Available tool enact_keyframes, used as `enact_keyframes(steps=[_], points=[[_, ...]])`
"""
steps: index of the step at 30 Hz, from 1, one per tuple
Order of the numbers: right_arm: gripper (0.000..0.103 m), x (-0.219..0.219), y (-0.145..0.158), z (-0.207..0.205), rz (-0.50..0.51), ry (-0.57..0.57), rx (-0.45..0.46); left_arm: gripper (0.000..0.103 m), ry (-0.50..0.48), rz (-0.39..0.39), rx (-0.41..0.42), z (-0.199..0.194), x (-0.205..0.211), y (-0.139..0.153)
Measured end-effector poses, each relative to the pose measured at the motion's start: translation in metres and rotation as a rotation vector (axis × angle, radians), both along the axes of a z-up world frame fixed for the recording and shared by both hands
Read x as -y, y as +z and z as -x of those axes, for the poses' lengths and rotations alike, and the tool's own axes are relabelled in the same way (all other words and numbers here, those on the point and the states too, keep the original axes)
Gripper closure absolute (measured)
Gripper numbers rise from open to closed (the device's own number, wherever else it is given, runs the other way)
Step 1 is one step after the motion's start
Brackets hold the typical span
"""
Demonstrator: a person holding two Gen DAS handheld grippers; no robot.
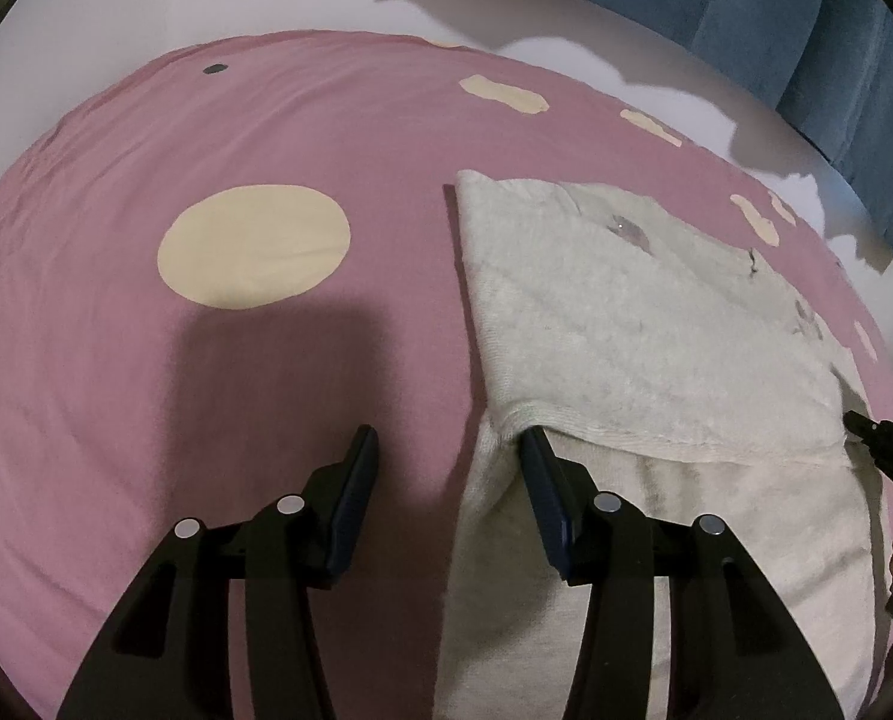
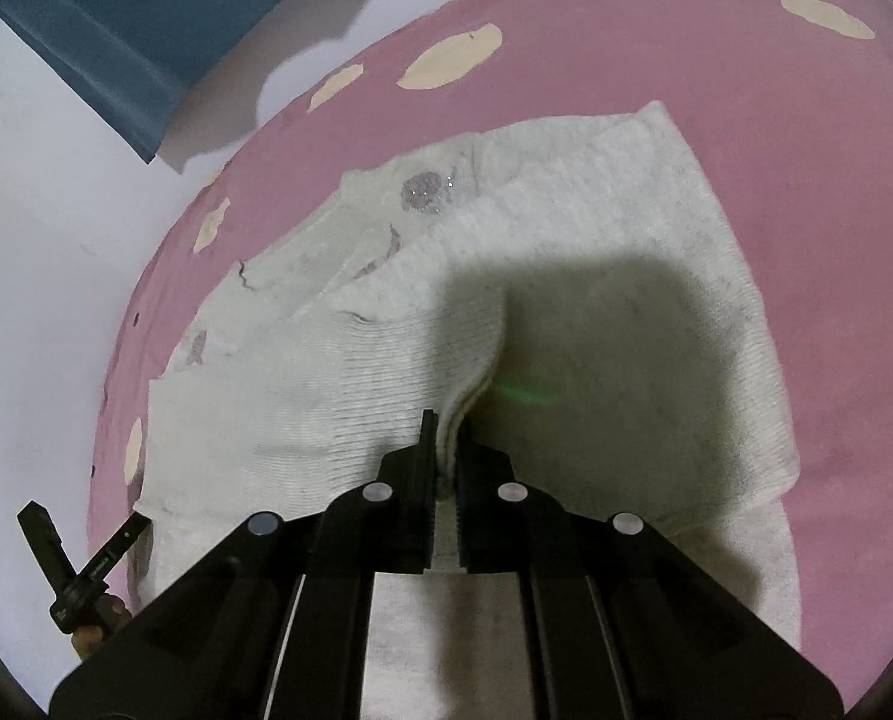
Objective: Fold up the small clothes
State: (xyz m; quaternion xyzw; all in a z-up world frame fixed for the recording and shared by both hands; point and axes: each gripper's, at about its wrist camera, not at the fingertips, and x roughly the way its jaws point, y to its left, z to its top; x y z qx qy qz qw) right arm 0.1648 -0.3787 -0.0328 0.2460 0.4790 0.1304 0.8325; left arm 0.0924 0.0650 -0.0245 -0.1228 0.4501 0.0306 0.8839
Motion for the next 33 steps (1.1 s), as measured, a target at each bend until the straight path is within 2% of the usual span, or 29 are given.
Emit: enact_keyframes(steps=[3,5,6,7,8,14,17,21,25,28,31,32,33], points=[[0.095,0.006,0.005,0.006,-0.043,0.013,0.003,0.054,-0.018,0.023,0.014,0.005,-0.003,0.005],[0.081,0.010,0.014,0.016,-0.060,0.021,0.018,0.052,-0.037,0.055,0.018,0.012,-0.006,0.006],[0.066,0.014,0.021,0.025,-0.069,0.027,0.039,0.047,-0.047,0.079,0.017,0.019,-0.009,0.008],[0.056,0.020,0.028,0.037,-0.071,0.030,0.068,0.044,-0.059,0.100,0.019,0.027,-0.011,0.009],[0.054,0.024,0.034,0.046,-0.066,0.032,0.086,0.043,-0.066,0.110,0.019,0.032,-0.012,0.011],[0.052,0.063,0.046,0.111,-0.045,0.028,0.111,0.043,-0.142,0.229,-0.012,0.091,-0.018,0.017],[0.052,0.084,0.040,0.143,-0.041,0.012,0.083,0.043,-0.167,0.282,-0.028,0.121,-0.017,0.017],[0.052,0.106,0.029,0.186,-0.084,-0.001,0.029,0.043,-0.205,0.324,-0.051,0.152,-0.009,0.019],[0.052,0.110,0.023,0.222,-0.113,0.036,-0.017,0.043,-0.269,0.398,-0.097,0.176,0.004,0.014],[0.052,0.106,0.015,0.242,-0.164,0.077,-0.052,0.044,-0.312,0.384,-0.098,0.197,0.017,0.015],[0.052,0.096,0.008,0.258,-0.222,0.139,-0.084,0.045,-0.343,0.411,-0.102,0.214,0.026,0.016],[0.051,0.090,0.006,0.264,-0.237,0.169,-0.088,0.047,-0.357,0.422,-0.113,0.219,0.029,0.015],[0.051,0.087,0.007,0.269,-0.238,0.183,-0.085,0.053,-0.365,0.431,-0.125,0.222,0.032,0.013]])
